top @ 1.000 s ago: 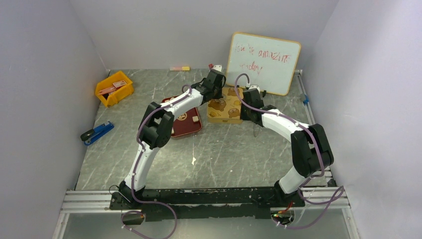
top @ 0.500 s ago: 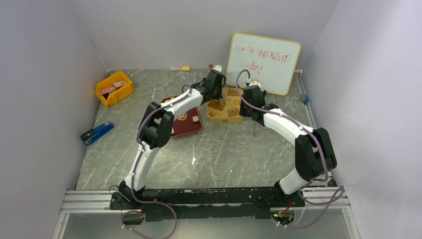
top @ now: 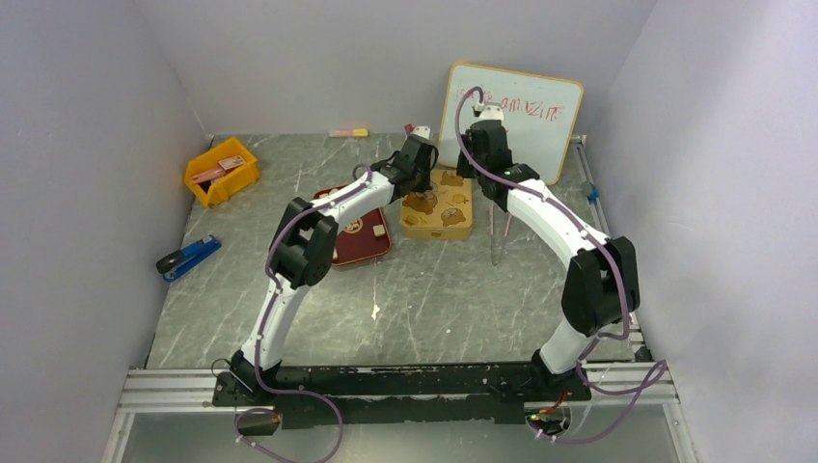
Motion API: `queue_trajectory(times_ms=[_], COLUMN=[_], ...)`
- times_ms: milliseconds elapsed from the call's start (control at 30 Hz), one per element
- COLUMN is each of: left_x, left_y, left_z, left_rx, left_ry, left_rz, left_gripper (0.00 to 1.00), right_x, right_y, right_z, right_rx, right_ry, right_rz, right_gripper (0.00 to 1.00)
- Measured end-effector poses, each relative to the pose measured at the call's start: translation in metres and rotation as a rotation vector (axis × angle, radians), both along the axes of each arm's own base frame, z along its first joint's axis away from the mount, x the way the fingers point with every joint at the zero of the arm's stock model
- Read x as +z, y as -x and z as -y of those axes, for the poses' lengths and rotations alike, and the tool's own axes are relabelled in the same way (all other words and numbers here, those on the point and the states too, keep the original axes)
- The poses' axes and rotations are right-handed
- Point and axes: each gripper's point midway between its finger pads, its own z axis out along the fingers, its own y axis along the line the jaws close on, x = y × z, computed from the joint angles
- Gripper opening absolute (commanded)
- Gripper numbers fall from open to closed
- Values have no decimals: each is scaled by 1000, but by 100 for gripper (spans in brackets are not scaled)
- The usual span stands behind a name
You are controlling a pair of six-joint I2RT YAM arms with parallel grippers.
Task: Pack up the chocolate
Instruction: Close the box lid on the packing box.
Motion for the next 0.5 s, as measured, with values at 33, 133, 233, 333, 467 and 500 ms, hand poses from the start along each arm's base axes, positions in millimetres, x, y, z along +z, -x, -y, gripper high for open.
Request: queue_trajectory(times_ms=[33,133,233,333,467,500], left_x=[0,0,-1,0,0,0], left_y=[-1,-2,-2,-1,3,4], left_z=[1,4,8,13,19,20], left_rx=[0,-3,-8,-16,-26,-28], left_ry=[1,5,7,10,10,10], left_rz=[0,6,8,13,13,12], left_gripper=[5,5,5,5,5,5], right_x=[1,2,0,-10,-24,-28], right_y=[-3,-13,-20,-23,-24,-25], right_z=[-1,-2,-3,-3,-1,0], right_rx=[-1,-8,-12,-17,-30,-32], right_ry=[2,17,27,39,60,65], right_rz=[4,6,4,-14,-45,-53], right_gripper=[0,0,0,0,0,0])
